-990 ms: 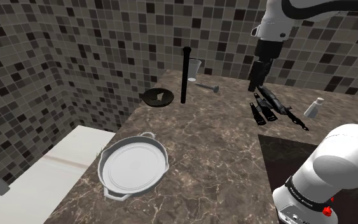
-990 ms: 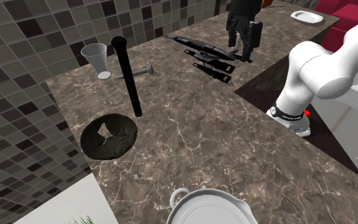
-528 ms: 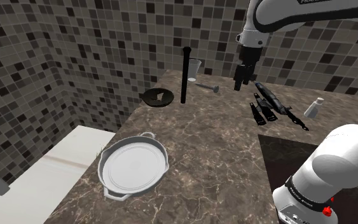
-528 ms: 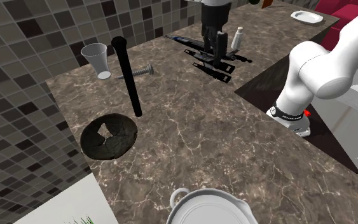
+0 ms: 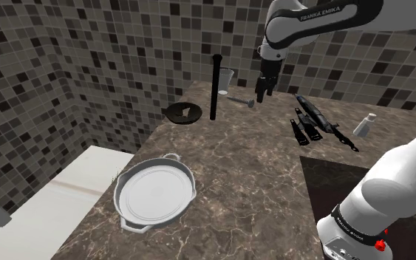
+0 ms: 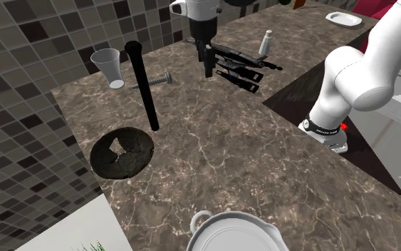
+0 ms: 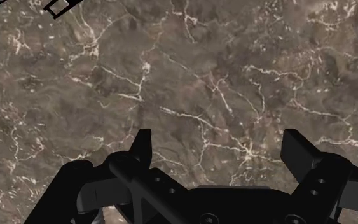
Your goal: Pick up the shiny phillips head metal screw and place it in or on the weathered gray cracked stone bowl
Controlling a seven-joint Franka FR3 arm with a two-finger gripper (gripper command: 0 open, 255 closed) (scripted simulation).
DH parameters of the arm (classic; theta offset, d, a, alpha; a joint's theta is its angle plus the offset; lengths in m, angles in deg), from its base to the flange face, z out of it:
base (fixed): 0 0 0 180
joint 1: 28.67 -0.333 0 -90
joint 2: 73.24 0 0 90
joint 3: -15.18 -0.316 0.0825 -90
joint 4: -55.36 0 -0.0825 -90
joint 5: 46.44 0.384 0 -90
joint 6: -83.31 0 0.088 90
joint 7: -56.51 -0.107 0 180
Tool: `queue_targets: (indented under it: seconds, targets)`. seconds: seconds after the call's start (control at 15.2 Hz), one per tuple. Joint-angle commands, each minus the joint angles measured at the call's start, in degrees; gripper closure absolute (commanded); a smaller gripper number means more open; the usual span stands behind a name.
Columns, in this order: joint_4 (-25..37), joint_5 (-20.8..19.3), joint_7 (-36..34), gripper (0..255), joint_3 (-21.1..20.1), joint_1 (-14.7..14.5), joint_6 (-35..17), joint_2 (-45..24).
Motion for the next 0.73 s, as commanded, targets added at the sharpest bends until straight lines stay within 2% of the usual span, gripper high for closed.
queue_targets:
  seconds: [0.0, 0.66]
  targets:
    - [2.01, -0.71, 0.64, 0, 0.35, 0.31, -2.01, -3.73]
    - [20.51, -3.21, 3.32, 0, 1.75, 1.75, -6.04, -24.84]
